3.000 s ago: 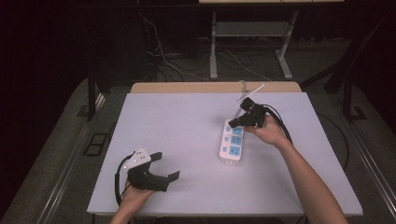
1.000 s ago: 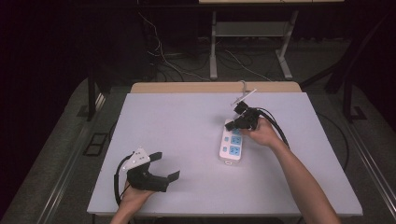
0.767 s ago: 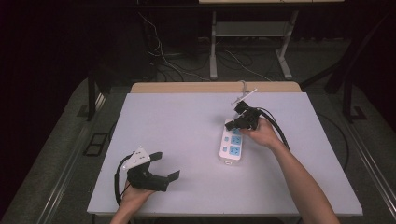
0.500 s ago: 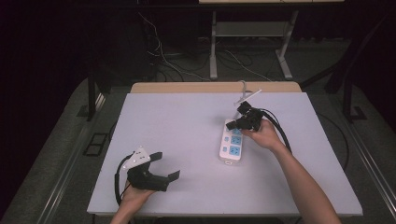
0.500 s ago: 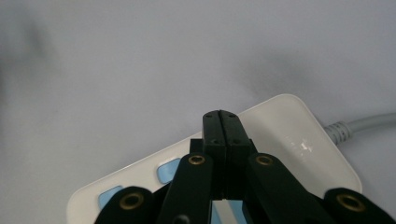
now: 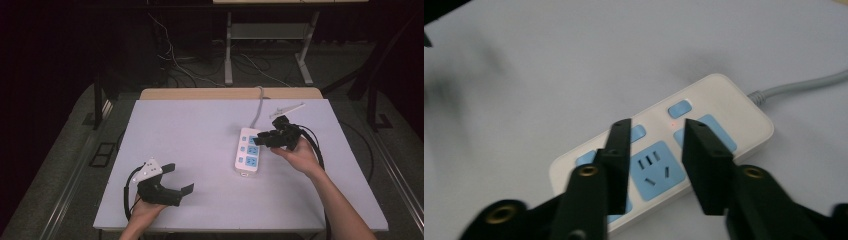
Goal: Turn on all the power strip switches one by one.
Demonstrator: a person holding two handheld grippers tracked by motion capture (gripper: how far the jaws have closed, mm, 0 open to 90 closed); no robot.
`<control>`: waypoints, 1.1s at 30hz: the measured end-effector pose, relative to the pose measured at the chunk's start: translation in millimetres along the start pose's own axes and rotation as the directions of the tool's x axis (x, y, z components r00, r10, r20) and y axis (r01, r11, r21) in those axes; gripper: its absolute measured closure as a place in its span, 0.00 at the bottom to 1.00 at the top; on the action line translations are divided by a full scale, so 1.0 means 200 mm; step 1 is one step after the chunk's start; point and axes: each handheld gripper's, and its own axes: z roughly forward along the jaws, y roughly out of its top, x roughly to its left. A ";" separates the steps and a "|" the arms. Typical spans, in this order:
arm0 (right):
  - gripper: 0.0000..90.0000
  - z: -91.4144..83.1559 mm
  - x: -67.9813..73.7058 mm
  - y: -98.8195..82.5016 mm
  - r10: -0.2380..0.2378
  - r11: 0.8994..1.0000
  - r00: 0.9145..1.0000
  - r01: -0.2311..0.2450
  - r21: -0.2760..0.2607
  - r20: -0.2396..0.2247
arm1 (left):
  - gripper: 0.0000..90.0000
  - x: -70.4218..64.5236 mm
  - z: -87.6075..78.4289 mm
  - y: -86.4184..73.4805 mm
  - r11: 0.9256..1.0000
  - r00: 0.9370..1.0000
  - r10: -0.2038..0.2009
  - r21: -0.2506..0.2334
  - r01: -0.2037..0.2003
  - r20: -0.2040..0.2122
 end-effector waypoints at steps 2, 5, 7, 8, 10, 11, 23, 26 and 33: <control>0.52 -0.04 0.02 -0.03 0.007 1.000 1.000 -0.007 -0.014 0.013 | 0.00 0.00 0.00 0.00 1.000 1.000 -0.001 0.000 0.001 0.002; 0.37 -0.09 0.05 -0.08 0.021 0.999 0.999 -0.020 -0.031 0.039 | 0.00 -0.01 0.00 0.00 1.000 1.000 -0.002 -0.001 0.002 0.004; 0.27 -0.12 0.07 -0.12 0.035 0.999 0.998 -0.033 -0.041 0.045 | 0.00 -0.01 0.00 0.00 1.000 1.000 -0.003 -0.002 0.003 0.003; 0.22 -0.14 0.08 -0.14 0.043 0.998 0.998 -0.040 -0.047 0.048 | 0.00 -0.01 0.00 0.00 1.000 1.000 -0.005 -0.002 0.005 0.003; 0.14 -0.17 0.10 -0.19 0.050 0.997 0.997 -0.046 -0.064 0.059 | 0.00 0.00 0.00 0.00 1.000 1.000 -0.005 -0.002 0.005 0.002; 0.08 -0.18 0.11 -0.22 0.046 0.997 0.997 -0.041 -0.066 0.064 | 0.00 0.00 0.00 0.00 1.000 1.000 -0.005 -0.001 0.005 0.001; 0.00 -0.32 0.17 -0.50 0.120 0.983 0.993 -0.116 -0.140 0.019 | 0.00 0.00 0.00 0.00 1.000 1.000 -0.009 -0.004 0.009 0.000; 0.01 -0.33 0.18 -0.57 0.140 0.980 0.990 -0.137 -0.146 0.006 | 0.00 0.00 0.00 -0.01 1.000 1.000 -0.008 0.001 0.008 -0.001; 0.01 -0.32 0.18 -0.68 0.161 0.974 0.987 -0.157 -0.165 0.012 | 0.00 0.00 0.01 -0.01 1.000 1.000 -0.007 0.009 0.007 0.000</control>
